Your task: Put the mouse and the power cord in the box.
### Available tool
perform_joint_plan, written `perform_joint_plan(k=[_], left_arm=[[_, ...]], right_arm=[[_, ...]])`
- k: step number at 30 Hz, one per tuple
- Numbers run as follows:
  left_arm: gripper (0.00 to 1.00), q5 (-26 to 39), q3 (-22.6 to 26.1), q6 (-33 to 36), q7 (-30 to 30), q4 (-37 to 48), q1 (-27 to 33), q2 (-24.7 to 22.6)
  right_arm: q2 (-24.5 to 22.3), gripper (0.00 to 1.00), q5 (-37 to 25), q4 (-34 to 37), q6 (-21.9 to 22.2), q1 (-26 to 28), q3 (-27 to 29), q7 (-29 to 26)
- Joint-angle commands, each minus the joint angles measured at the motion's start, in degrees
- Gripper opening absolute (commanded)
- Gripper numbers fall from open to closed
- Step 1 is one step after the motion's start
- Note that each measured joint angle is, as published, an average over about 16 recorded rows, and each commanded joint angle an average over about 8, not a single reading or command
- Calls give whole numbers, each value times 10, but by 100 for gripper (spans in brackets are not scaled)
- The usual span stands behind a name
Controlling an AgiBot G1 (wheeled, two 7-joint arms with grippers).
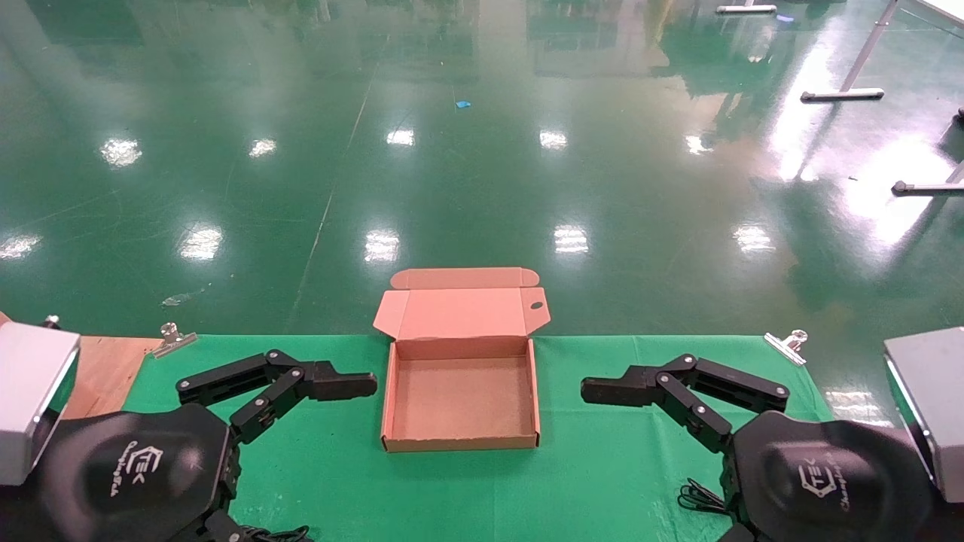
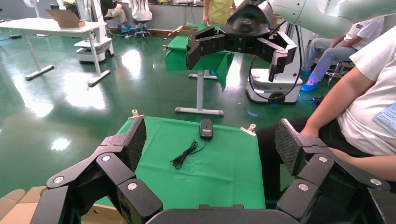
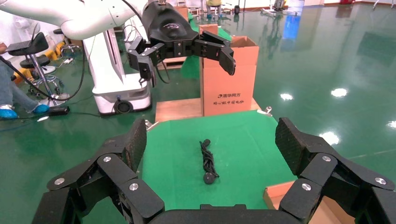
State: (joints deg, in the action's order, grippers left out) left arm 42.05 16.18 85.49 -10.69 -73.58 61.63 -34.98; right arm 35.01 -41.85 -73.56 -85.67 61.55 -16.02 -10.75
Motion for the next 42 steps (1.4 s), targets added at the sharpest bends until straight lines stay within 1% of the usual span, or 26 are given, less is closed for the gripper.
perform_joint_plan(k=[1, 42], left_arm=[[100, 0, 0, 0, 0, 0, 0, 0], [100, 0, 0, 0, 0, 0, 0, 0]], right_arm=[[0, 100, 0, 0, 0, 0, 0, 0], [1, 100, -1, 1, 1, 1, -2, 0]])
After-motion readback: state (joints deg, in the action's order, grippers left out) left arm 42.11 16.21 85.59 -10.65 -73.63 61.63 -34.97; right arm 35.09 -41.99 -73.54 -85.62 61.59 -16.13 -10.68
